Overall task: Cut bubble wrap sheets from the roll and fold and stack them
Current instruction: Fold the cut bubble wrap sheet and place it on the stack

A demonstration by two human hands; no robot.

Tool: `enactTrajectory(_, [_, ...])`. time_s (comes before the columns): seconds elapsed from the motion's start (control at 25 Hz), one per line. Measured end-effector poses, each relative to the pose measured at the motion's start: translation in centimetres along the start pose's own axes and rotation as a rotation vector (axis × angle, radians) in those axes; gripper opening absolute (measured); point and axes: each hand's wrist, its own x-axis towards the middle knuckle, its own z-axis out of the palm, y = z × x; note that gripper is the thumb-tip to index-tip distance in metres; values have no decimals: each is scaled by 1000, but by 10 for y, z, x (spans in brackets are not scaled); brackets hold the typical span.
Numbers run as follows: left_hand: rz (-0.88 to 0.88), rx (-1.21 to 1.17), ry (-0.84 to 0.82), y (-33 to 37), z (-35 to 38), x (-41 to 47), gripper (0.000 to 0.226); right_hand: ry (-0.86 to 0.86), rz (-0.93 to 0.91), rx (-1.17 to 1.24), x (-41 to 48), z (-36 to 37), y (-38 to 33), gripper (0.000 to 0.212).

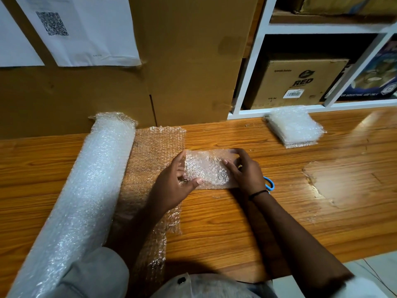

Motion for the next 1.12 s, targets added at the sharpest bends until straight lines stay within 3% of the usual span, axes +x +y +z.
enactTrajectory(0.12, [-10,88,86,-6,7,-5,98,-106,11,-160,13,12,-2,58])
enactTrajectory(0.32, [177,639,327,-8,16,-16,63,-120,50,-380,6,27,1,65])
enactTrajectory(0.52, [182,801,70,5,36,2,67,4,-10,-297,-12,30,-4,64])
enactTrajectory(0.68, [99,823,-140,-8,52,4,73,3,-201,-612,-11,24,-5,63])
enactTrajectory(0.96, [116,802,-144,-13,53,5,73,-355,-571,-656,21,31,-24,51])
enactTrajectory(1.12, [124,795,-119,-14,54,3,73,-467,-496,-762,32,31,-29,46])
